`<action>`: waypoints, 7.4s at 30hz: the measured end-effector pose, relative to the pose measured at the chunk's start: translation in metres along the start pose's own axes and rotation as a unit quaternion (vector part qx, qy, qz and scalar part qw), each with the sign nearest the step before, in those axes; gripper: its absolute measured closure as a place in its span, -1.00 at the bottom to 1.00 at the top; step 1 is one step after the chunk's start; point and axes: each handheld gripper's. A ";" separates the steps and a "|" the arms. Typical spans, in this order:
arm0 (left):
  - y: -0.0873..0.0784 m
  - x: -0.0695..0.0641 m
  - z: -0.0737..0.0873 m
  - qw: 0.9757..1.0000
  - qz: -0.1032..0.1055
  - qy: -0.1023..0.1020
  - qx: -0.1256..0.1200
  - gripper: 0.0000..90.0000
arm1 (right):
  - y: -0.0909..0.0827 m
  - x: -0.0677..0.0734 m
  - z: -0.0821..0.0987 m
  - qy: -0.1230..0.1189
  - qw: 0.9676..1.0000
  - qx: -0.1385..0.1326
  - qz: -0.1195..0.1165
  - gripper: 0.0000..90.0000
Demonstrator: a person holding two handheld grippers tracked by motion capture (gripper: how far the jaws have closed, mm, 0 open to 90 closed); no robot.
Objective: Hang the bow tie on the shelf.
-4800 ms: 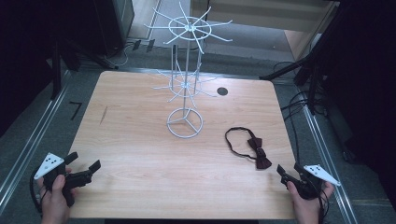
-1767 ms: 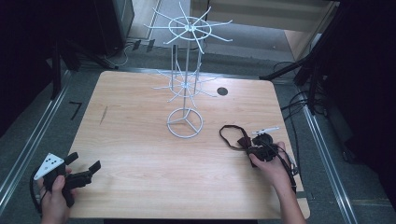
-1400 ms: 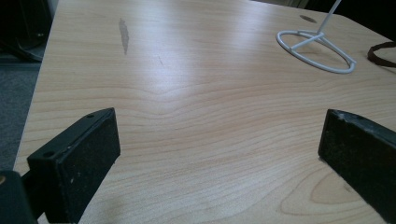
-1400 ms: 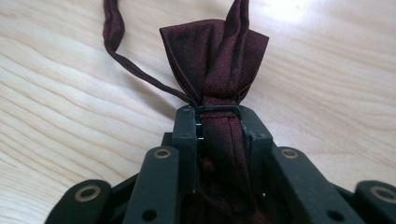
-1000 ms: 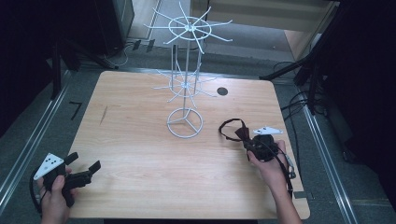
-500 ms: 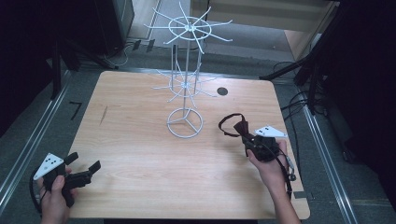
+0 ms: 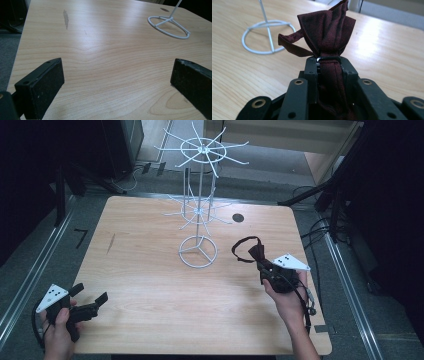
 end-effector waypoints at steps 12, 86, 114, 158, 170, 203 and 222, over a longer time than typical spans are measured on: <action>0.000 0.000 0.000 1.000 0.000 0.000 0.000 -1.00 | -0.010 0.011 -0.011 -0.006 0.999 -0.047 -0.008 0.63; 0.000 0.000 0.000 1.000 0.003 -0.001 0.000 -1.00 | -0.019 0.045 -0.076 0.014 0.983 -0.184 0.001 0.63; 0.000 0.001 0.000 1.000 0.003 0.000 0.001 -1.00 | 0.020 0.041 -0.049 0.049 0.992 -0.116 -0.023 0.63; 0.000 0.001 0.000 1.000 0.003 -0.001 0.000 -1.00 | 0.070 0.050 -0.009 0.044 0.998 -0.030 -0.036 0.62; -0.001 -0.003 0.001 1.000 -0.003 0.011 -0.003 -1.00 | 0.081 0.053 -0.005 0.042 0.998 -0.017 -0.041 0.62; -0.007 -0.013 0.005 0.998 -0.006 0.060 -0.033 -1.00 | 0.120 0.069 0.001 0.033 0.998 0.011 -0.052 0.62; -0.006 -0.012 0.004 0.998 0.002 0.057 -0.029 -1.00 | 0.109 0.065 0.001 0.021 0.997 0.003 -0.069 -0.37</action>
Point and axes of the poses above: each handheld gripper's, and its own axes: y roughly forward along the jaws, z roughly out of its underside, x roughly to its left, and after that the axes turned 7 degrees about -x, right-handed
